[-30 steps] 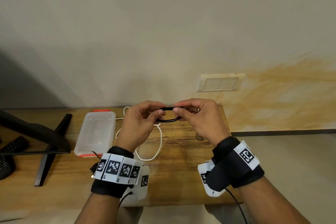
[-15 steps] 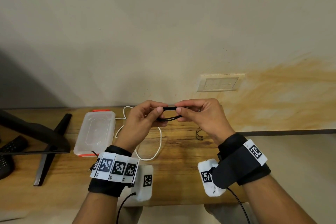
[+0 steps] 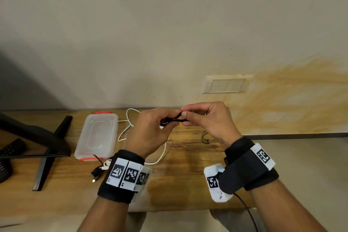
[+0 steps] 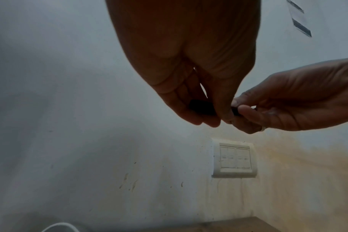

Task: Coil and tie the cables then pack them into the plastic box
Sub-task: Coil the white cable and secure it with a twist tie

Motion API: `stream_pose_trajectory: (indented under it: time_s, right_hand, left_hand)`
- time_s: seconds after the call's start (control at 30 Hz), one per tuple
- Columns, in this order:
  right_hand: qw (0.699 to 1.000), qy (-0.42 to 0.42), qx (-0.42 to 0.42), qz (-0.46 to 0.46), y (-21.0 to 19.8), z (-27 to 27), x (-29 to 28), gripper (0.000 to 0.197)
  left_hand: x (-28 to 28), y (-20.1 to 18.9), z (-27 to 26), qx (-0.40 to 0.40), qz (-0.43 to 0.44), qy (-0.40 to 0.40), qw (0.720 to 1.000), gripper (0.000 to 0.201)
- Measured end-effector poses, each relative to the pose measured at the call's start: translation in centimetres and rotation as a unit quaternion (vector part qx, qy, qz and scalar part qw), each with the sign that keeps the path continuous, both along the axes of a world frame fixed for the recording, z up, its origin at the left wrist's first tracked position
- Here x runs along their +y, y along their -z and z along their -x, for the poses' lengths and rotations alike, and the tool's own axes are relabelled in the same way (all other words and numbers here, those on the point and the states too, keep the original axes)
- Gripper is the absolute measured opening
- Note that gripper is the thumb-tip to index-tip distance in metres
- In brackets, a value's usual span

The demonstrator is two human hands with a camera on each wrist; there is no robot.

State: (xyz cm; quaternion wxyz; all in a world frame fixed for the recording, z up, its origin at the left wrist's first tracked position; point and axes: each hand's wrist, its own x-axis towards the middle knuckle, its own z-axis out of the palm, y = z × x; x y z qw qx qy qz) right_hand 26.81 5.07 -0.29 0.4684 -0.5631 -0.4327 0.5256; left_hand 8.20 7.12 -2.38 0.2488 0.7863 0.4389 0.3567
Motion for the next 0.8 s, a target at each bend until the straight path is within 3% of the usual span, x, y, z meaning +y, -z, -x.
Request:
stream_pose_trajectory:
  time_s: [0.27, 0.4, 0.47, 0.57, 0.8]
  right_hand:
    - [0.999, -0.018, -0.016, -0.026, 0.4, -1.1, 0.8, 0.018]
    - [0.992, 0.025, -0.121, -0.024, 1.7, -4.1, 1.3, 0.018]
    - [0.967, 0.029, -0.254, 0.002, 3.5, -5.9, 1.6, 0.014]
    - [0.883, -0.052, -0.464, 0.05, 6.8, -7.8, 1.7, 0.011]
    - [0.8, -0.104, -0.592, 0.007, 11.0, -8.1, 1.3, 0.021]
  left_hand:
    - [-0.3, -0.2, -1.1, -0.027, 0.086, -0.07, 0.993, 0.016]
    - [0.0, 0.4, -0.9, -0.093, 0.172, -0.105, 0.975, 0.014]
    - [0.0, 0.4, -0.7, -0.122, 0.188, -0.117, 0.967, 0.013]
    - [-0.2, 0.4, -0.4, -0.149, 0.199, -0.123, 0.961, 0.011]
    - [-0.6, 0.3, -0.2, -0.171, 0.217, -0.117, 0.954, 0.017]
